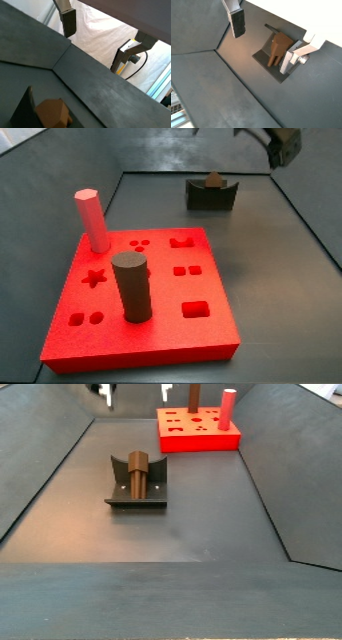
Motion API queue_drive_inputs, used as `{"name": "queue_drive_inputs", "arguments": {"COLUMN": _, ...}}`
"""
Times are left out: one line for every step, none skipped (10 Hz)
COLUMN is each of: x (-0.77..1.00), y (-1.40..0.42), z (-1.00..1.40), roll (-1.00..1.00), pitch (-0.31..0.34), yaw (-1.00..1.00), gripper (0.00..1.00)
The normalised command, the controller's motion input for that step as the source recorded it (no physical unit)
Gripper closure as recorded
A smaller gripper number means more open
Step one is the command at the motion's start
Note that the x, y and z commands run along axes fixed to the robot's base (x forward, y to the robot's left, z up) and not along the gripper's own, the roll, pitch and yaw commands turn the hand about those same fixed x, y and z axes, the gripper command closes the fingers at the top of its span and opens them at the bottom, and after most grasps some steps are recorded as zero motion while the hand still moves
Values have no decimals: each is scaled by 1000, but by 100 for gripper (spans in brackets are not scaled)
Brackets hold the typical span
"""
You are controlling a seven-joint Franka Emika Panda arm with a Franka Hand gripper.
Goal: Pick up the 3 prong object. Move up. Rotate the 3 prong object. Place the 3 prong object on the fixture. Regrasp the 3 prong object. Move to above the board. Insert the 3 prong object.
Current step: Regrasp the 3 prong object.
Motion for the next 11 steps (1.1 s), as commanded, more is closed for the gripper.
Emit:
{"name": "queue_drive_inputs", "arguments": {"x": 75, "y": 53, "z": -1000, "roll": 56, "pitch": -139, "yaw": 102, "gripper": 0}}
{"name": "queue_drive_inputs", "arguments": {"x": 83, "y": 47, "z": -1000, "roll": 61, "pitch": -143, "yaw": 46, "gripper": 0}}
{"name": "queue_drive_inputs", "arguments": {"x": 91, "y": 45, "z": -1000, "roll": 59, "pitch": -134, "yaw": 5, "gripper": 0}}
{"name": "queue_drive_inputs", "arguments": {"x": 94, "y": 40, "z": -1000, "roll": 61, "pitch": -118, "yaw": -22, "gripper": 0}}
{"name": "queue_drive_inputs", "arguments": {"x": 98, "y": 37, "z": -1000, "roll": 58, "pitch": -98, "yaw": -40, "gripper": 0}}
{"name": "queue_drive_inputs", "arguments": {"x": 100, "y": 31, "z": -1000, "roll": 57, "pitch": -72, "yaw": -53, "gripper": 0}}
{"name": "queue_drive_inputs", "arguments": {"x": 113, "y": 27, "z": -1000, "roll": 50, "pitch": -40, "yaw": -56, "gripper": 0}}
{"name": "queue_drive_inputs", "arguments": {"x": 105, "y": 19, "z": -865, "roll": 51, "pitch": -11, "yaw": -49, "gripper": 0}}
{"name": "queue_drive_inputs", "arguments": {"x": 100, "y": 10, "z": -768, "roll": 53, "pitch": 5, "yaw": -44, "gripper": 0}}
{"name": "queue_drive_inputs", "arguments": {"x": 92, "y": 3, "z": -585, "roll": 61, "pitch": 32, "yaw": -23, "gripper": 0}}
{"name": "queue_drive_inputs", "arguments": {"x": 88, "y": 0, "z": -460, "roll": 59, "pitch": 45, "yaw": -7, "gripper": 0}}
